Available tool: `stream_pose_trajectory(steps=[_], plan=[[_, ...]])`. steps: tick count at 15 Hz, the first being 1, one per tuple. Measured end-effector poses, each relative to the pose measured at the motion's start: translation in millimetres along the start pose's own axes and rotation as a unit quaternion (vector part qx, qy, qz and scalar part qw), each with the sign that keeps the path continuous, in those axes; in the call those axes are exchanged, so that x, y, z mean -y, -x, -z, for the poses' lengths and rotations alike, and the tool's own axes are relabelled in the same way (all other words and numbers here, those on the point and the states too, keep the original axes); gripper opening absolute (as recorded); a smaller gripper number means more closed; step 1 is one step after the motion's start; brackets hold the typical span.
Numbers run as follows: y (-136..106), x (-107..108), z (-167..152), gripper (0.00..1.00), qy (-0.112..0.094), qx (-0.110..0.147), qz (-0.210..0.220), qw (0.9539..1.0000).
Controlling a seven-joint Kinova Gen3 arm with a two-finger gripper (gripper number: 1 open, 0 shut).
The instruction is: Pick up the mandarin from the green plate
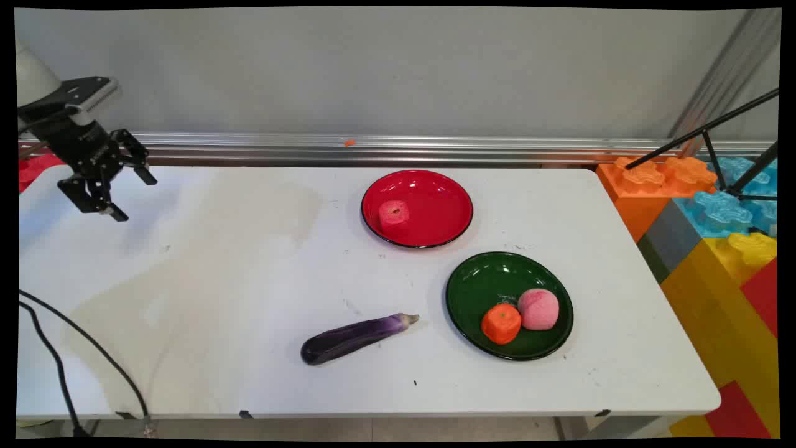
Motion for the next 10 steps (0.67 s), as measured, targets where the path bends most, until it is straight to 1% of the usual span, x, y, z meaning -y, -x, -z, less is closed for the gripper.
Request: stream_pose_trajectory(steps=[2,5,7,10], plan=[[-1.2,-2.3,-0.4,1.0,0.005,-0.005,0.009,0.9999],[-14.6,-9.5,-1.1,1.0,0.011,-0.025,0.031,0.9991],[-37.9,-16.1,-0.7,1.0,0.011,-0.053,0.045,0.9975],[-84.1,-30.3,1.0,1.0,0.002,-0.085,0.065,0.9943]])
